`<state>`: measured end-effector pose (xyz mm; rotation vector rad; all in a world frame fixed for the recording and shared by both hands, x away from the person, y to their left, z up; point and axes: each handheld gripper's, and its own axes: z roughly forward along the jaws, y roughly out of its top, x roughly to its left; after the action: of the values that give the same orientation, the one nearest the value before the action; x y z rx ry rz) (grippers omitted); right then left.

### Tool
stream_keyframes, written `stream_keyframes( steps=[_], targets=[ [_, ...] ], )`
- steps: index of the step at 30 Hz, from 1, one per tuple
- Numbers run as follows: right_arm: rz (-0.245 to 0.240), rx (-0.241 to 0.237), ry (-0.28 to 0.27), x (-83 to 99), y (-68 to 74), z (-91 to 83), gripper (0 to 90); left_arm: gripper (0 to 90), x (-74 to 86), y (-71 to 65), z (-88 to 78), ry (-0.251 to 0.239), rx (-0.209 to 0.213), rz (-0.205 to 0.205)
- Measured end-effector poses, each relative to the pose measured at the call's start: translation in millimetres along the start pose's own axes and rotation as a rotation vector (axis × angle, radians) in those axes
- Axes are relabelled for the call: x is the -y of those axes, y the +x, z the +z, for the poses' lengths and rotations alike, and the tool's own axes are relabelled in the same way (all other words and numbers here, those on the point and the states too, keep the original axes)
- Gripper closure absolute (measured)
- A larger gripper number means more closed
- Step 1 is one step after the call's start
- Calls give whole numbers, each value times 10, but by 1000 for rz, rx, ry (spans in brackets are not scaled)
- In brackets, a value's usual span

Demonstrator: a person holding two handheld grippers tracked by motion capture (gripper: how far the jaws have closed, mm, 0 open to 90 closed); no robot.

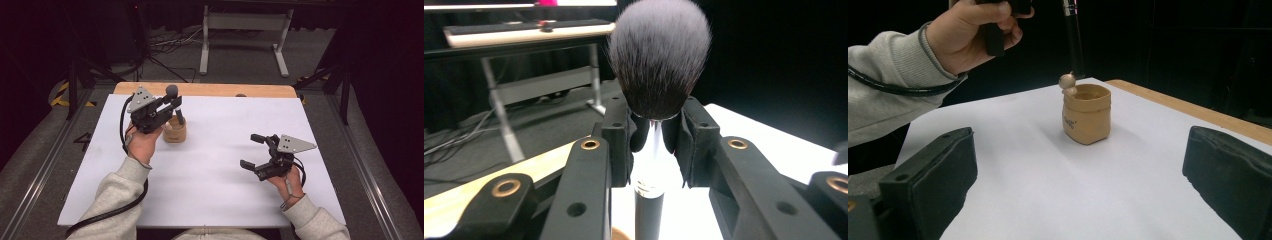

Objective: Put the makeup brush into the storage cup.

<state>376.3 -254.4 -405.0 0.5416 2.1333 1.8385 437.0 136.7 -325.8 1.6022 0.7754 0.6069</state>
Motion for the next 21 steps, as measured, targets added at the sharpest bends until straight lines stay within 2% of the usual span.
stream_keyframes(
  steps=[11, 16, 21],
  targets=[
    [3, 5, -11, -16, 6, -37, 13, 702, 39, 64, 72, 11, -106, -15],
    [5, 5, -14, -17, 2, -41, 13, 701, 57, 77, 90, 15, -104, -20],
    [5, 5, -19, -23, 3, -48, 13, 700, 143, 127, 145, 31, -93, -39]
  ],
)
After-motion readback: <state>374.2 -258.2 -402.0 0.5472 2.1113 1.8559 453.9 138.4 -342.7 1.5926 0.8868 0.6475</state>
